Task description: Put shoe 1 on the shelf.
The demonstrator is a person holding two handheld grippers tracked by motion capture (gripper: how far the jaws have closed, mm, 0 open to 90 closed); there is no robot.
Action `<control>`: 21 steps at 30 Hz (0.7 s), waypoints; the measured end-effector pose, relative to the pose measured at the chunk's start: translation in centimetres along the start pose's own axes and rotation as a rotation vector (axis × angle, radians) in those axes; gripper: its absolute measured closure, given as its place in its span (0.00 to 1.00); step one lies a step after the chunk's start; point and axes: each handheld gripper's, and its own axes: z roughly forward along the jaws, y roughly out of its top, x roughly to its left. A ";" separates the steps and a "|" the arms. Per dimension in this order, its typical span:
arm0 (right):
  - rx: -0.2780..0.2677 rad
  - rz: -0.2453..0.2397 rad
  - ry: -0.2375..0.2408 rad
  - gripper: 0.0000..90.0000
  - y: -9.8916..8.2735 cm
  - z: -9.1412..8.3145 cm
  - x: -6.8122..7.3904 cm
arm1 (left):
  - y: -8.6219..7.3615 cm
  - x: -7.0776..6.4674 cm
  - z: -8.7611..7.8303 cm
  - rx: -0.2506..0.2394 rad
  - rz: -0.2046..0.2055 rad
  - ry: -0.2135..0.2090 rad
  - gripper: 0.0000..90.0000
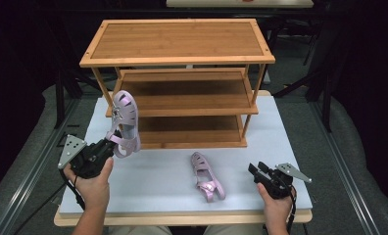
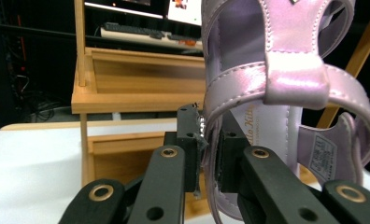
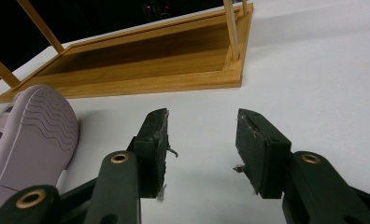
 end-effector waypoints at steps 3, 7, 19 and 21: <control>0.011 0.004 0.000 0.60 0.0 0.0 0.0 | 0.1 -0.3 0.5 -0.017 0.005 0.020 0.92; 0.014 0.002 0.001 0.60 0.0 0.0 0.0 | 0.3 -0.4 1.3 -0.022 -0.009 0.019 0.92; 0.000 0.004 -0.001 0.60 0.0 -0.1 0.0 | 2.5 -1.1 4.0 -0.033 0.018 0.031 0.92; -0.010 -0.006 -0.005 0.60 0.0 -0.1 0.0 | 3.0 -1.2 4.5 -0.033 0.018 0.031 0.92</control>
